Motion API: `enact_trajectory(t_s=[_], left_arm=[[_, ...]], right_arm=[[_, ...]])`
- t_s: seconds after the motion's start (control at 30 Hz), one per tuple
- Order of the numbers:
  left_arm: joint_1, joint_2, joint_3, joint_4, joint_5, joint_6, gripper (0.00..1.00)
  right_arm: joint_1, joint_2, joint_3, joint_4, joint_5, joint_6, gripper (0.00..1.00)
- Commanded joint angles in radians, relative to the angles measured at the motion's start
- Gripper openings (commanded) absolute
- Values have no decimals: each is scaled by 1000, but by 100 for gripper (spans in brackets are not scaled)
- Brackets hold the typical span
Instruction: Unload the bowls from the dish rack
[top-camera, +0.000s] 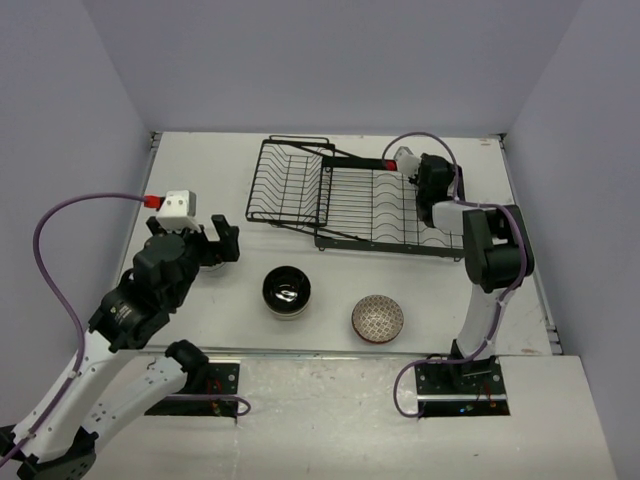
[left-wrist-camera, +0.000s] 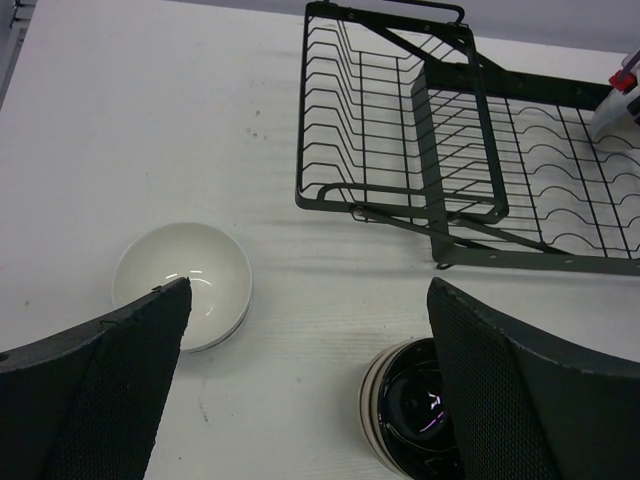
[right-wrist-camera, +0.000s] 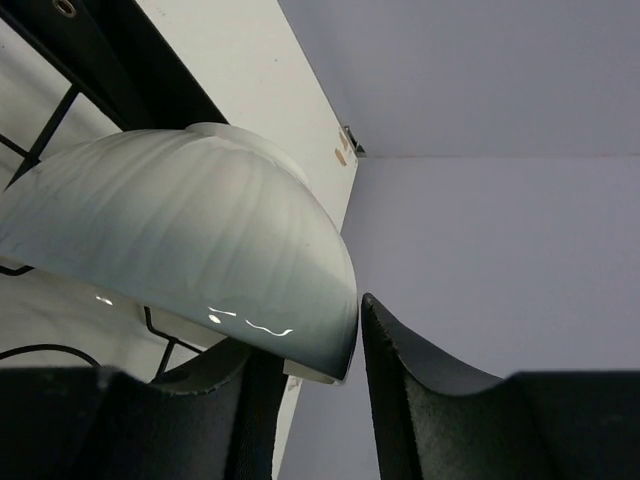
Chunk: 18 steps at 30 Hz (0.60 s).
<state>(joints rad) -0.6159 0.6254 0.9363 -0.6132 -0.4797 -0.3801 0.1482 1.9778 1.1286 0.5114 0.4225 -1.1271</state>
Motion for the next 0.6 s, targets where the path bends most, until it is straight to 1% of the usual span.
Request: enact_trajectory(t_s=[0.0,0.03,0.07,0.1,0.23,0.27,0.3,0.37,0.4,0.57], left_arm=[[-7,2,-10,39,-7,24,100],[-8,3,-10,40,-5,24,100],[-10,4,-10,40,-5,24,100],[-11,4,-10,40,-5,24,100],[-15,2,-10,40,-13,26,100],[-16,2,-11,40,-13,26,100],[-18,2,-11,40,-13,26,100],[-19,2,-11,39,-19,26,100],[-19,2,-11,40,-20,26,100],[-28,-3,-14,41,-36,26,100]], right_arm=[[2,30,30,68,-21,-13,36],[1,36,30,76,-21,-17,36],[2,49,28,94,-21,-25,30],[2,53,30,99,-21,-28,30],[2,84,39,125,-22,-51,21],[2,92,42,137,-19,-60,18],[2,96,42,160,-18,-78,11],[1,107,36,202,-14,-100,7],[1,110,27,238,-17,-115,0],[2,130,-1,330,-31,-158,0]])
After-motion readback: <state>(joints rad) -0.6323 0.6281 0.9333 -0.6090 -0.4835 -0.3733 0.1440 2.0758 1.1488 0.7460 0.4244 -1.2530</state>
